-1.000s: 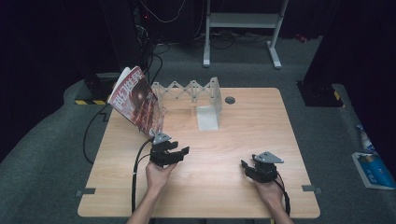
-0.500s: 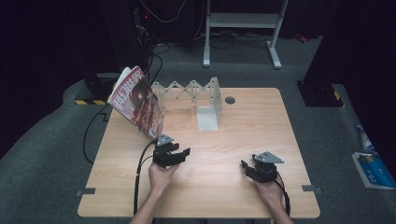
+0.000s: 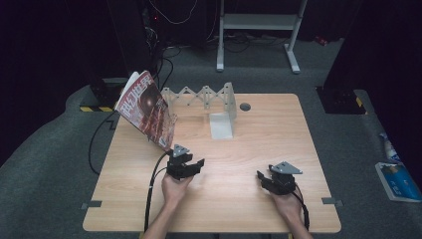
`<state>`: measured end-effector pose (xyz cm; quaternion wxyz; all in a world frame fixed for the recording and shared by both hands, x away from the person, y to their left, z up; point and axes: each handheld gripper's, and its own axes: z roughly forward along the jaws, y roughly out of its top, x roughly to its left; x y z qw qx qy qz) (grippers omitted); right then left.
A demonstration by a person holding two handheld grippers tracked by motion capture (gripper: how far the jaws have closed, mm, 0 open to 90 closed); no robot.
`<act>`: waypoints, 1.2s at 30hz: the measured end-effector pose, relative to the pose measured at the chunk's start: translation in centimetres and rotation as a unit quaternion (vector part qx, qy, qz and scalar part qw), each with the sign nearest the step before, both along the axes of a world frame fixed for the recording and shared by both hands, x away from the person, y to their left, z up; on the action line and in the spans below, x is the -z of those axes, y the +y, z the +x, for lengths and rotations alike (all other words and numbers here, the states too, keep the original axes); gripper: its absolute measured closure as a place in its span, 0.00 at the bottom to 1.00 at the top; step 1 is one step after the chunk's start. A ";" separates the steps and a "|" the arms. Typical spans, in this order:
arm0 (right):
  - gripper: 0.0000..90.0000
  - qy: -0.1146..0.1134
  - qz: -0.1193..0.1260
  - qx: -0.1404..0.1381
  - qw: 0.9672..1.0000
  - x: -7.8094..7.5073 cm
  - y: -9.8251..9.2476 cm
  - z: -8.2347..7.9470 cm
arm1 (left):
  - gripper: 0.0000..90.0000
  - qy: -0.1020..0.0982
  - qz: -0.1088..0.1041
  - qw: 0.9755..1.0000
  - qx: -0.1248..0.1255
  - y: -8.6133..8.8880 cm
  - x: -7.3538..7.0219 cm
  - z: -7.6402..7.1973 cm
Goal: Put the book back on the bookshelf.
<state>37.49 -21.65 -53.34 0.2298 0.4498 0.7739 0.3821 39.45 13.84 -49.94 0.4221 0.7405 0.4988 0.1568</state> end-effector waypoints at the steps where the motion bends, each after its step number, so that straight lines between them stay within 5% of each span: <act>1: 0.49 0.000 0.000 0.000 1.000 0.0 0.0 0.0 | 0.48 0.001 0.002 1.000 0.000 -0.1 0.1 0.0; 31: 0.49 0.000 0.000 0.000 1.000 0.0 0.0 0.0 | 0.48 -0.005 0.083 0.996 -0.012 -0.8 2.0 0.4; 36: 0.49 0.000 0.000 0.000 1.000 0.0 0.0 0.0 | 0.48 -0.002 0.073 0.997 -0.019 -0.7 2.3 0.5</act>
